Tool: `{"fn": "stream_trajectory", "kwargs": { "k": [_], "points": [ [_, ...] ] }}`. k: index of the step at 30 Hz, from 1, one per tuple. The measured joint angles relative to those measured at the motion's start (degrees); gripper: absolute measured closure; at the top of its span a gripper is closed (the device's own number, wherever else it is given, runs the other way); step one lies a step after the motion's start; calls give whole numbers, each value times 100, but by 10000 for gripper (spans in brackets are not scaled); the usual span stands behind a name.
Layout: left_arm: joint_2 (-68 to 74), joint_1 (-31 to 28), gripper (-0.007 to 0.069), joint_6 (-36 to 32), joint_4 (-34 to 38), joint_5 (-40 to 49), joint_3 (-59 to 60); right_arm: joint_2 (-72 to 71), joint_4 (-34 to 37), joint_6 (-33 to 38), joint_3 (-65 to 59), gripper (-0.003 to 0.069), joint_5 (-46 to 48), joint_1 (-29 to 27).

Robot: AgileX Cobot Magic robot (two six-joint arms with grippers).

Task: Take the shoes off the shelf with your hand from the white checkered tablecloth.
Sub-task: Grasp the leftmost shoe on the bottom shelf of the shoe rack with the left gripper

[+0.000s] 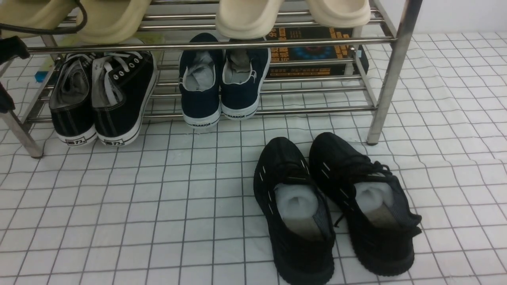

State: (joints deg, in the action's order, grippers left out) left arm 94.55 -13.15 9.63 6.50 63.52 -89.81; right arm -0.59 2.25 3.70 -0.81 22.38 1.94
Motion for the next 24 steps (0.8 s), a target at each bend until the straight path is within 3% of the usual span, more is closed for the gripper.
{"fn": "stream_trajectory", "kwargs": {
  "k": [5, 8, 13, 20, 22, 24],
  "points": [
    [265, 95, 411, 190, -6, -589, 0, 0, 0, 0, 0, 420, 0, 0],
    [480, 95, 265, 305, -19, -957, 0, 0, 0, 0, 0, 420, 0, 0],
    [790, 95, 127, 315, 202, -1317, 0, 0, 0, 0, 0, 420, 0, 0],
    [1084, 95, 127, 320, 435, -1346, 0, 0, 0, 0, 0, 420, 0, 0],
    [1227, 95, 167, 357, 494, -1335, 0, 0, 0, 0, 0, 420, 0, 0],
    [1428, 108, 265, 414, 570, -1315, 0, 0, 0, 0, 0, 420, 0, 0]
  ]
}}
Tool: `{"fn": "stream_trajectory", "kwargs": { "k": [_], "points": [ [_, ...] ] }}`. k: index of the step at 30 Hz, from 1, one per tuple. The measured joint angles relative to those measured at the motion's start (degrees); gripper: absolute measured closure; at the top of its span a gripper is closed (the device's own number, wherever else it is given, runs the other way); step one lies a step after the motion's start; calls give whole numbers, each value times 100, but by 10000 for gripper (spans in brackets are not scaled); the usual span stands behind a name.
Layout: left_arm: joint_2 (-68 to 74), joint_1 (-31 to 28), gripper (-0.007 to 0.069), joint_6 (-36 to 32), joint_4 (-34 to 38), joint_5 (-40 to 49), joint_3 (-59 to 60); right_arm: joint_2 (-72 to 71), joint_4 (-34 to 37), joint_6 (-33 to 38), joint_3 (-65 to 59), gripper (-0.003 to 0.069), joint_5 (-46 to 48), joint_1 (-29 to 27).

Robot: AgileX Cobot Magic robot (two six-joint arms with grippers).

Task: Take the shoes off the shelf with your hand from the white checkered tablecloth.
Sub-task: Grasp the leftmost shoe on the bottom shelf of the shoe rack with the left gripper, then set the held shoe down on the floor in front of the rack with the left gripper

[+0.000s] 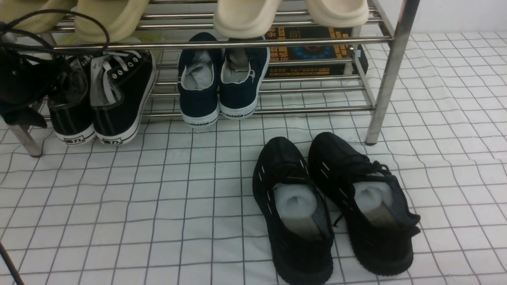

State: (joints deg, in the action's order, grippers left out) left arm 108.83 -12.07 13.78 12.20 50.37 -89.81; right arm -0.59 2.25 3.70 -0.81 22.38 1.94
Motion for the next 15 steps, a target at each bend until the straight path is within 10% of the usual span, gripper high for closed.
{"fn": "stream_trajectory", "kwargs": {
  "k": [6, 15],
  "points": [
    [178, 10, 583, -12, -243, 229, 0, 0, 0, 0, 0, 420, 0, 0],
    [-748, 10, 606, -184, -1188, 1689, 0, 0, 0, 0, 0, 420, 0, 0]
  ]
}}
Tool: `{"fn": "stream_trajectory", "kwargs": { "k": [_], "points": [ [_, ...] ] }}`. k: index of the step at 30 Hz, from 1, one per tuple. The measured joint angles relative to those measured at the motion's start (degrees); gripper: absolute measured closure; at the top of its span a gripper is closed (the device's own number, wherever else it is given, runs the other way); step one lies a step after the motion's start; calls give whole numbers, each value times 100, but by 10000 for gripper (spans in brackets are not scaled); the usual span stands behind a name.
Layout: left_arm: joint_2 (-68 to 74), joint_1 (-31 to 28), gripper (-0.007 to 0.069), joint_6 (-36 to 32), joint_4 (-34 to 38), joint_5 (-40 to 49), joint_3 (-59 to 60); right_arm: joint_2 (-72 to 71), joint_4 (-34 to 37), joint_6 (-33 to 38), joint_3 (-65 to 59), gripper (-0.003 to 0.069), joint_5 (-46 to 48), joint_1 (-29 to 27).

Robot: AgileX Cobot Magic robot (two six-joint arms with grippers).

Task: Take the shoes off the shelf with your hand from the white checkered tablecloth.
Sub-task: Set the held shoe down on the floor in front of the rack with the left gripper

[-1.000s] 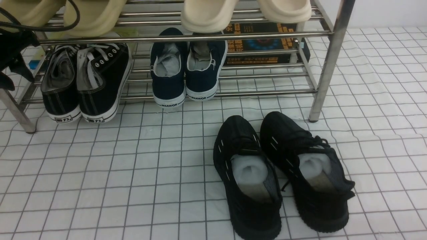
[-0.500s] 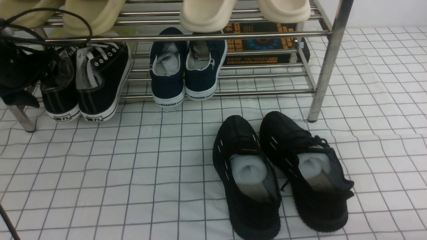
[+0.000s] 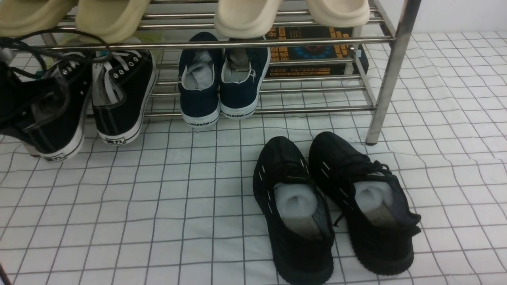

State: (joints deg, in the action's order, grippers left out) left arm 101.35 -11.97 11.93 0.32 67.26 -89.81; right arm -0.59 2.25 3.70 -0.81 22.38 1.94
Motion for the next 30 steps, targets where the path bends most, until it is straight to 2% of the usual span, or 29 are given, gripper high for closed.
{"fn": "stream_trajectory", "kwargs": {
  "k": [3, 7, 15, 21, 24, 28, 29, 30],
  "points": [
    [-529, 0, 606, 6, -575, 450, 0, 0, 0, 0, 0, 420, 0, 0],
    [-960, 0, 602, 177, -963, 446, 167, 0, 0, 0, 0, 420, 0, 0],
    [-1820, 0, 602, 701, -879, 405, 2011, 0, 0, 0, 0, 420, 0, 0],
    [-1816, 0, 591, 946, -869, -408, 3159, 0, 0, 0, 0, 420, 0, 0],
    [-1816, 0, 560, 984, -808, -1259, 3645, 0, 0, 0, 0, 420, 0, 0],
    [-1816, 0, 494, 994, -810, -1559, 3732, 0, 0, 0, 0, 420, 0, 0],
    [-1827, 0, 424, 994, -804, -1611, 3707, 0, 0, 0, 0, 420, 0, 0],
    [-1827, 0, 391, 994, -797, -1611, 3675, 0, 0, 0, 0, 420, 0, 0]
  ]
}}
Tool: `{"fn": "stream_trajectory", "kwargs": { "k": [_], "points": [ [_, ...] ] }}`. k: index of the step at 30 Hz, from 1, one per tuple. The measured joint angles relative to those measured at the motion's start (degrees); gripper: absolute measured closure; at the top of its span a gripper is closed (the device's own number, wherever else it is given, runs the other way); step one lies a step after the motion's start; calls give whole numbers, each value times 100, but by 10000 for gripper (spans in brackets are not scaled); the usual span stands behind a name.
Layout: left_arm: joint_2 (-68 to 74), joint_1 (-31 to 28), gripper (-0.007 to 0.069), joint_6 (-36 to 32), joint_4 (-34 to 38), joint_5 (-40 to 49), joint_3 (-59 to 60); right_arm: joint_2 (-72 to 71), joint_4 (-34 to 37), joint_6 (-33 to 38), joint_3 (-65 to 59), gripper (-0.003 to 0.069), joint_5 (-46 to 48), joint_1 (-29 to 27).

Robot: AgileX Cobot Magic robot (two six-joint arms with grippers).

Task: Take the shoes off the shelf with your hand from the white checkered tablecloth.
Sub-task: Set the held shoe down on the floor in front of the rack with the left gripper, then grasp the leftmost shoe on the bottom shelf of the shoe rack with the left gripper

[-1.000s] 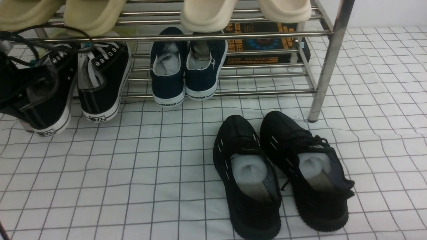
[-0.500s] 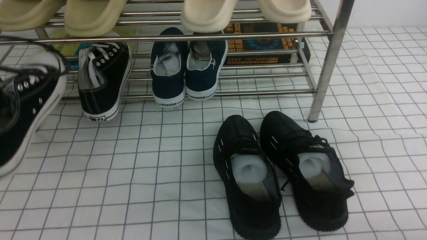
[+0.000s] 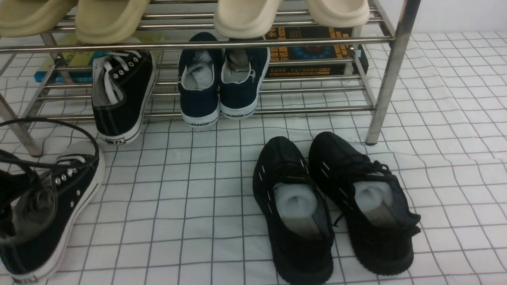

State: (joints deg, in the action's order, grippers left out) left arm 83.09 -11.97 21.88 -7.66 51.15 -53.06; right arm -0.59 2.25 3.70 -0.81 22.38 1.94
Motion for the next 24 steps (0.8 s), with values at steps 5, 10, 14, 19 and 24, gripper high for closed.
{"fn": "stream_trajectory", "kwargs": {
  "k": [5, 10, 14, 19, 24],
  "points": [
    [-23, 0, 215, 0, 182, 216, -706, 0, 0, 0, 0, 420, 0, 0],
    [84, 23, 142, -296, 1317, 232, -1671, 0, 0, 0, 0, 420, 0, 0],
    [531, 291, 140, -685, 2138, 14, -2206, 0, 0, 0, 0, 420, 0, 0],
    [1088, 624, 146, -739, 2328, -563, -2506, 0, 0, 0, 0, 420, 0, 0],
    [1587, 845, 178, -739, 2365, -1306, -2562, 0, 0, 0, 0, 420, 0, 0]
  ]
}}
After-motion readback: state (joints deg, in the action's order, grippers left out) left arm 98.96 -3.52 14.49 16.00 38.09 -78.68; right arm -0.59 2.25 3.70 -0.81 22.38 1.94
